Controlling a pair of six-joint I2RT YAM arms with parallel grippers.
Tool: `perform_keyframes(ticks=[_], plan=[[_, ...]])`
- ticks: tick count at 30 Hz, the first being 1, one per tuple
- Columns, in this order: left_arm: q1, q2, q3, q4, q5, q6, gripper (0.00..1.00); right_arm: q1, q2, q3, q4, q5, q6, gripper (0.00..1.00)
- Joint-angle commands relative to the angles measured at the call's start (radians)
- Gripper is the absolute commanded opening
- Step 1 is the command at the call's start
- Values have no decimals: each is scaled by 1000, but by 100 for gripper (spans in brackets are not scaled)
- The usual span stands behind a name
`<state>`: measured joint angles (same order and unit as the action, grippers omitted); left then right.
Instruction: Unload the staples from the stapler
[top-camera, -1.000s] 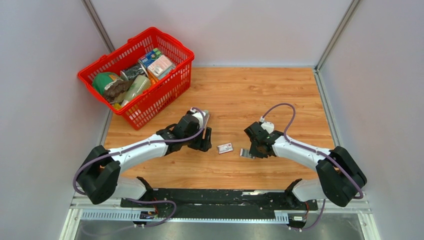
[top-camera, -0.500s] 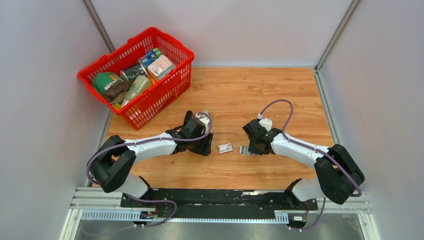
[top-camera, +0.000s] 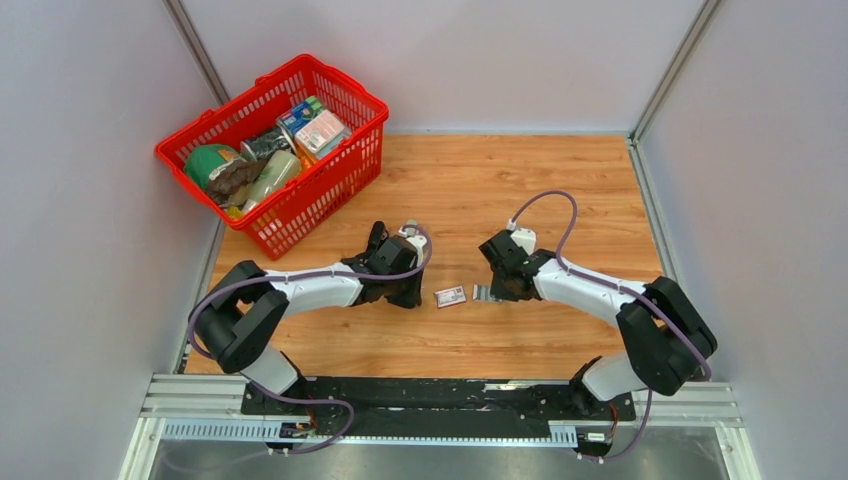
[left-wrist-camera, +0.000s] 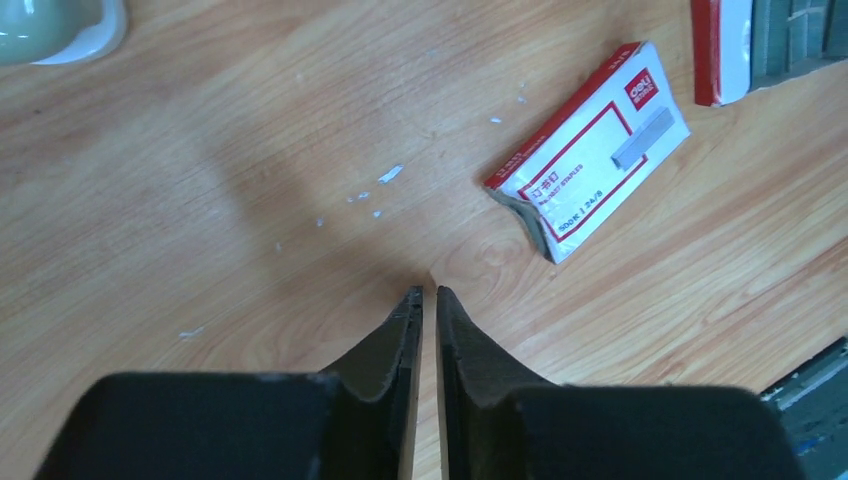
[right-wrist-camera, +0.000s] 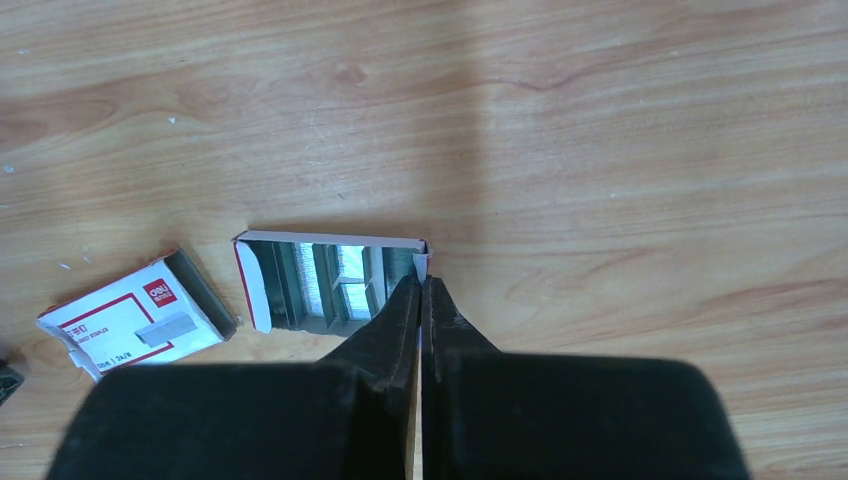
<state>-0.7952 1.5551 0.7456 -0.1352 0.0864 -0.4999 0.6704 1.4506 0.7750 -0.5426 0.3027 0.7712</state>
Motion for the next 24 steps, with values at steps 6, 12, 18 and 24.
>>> perform_keyframes(ticks=[6,12,18,24], plan=[[-18,60,31,43,23,-15,0,-6,24,41,78,-2,-38,0],[-21,85,43,54,29,-20,0,-6,54,30,122,-49,-42,0],[-22,102,47,60,29,-22,0,-6,48,-2,153,-82,-53,0],[-24,112,52,68,32,-22,0,-6,22,-36,171,-105,-58,0]])
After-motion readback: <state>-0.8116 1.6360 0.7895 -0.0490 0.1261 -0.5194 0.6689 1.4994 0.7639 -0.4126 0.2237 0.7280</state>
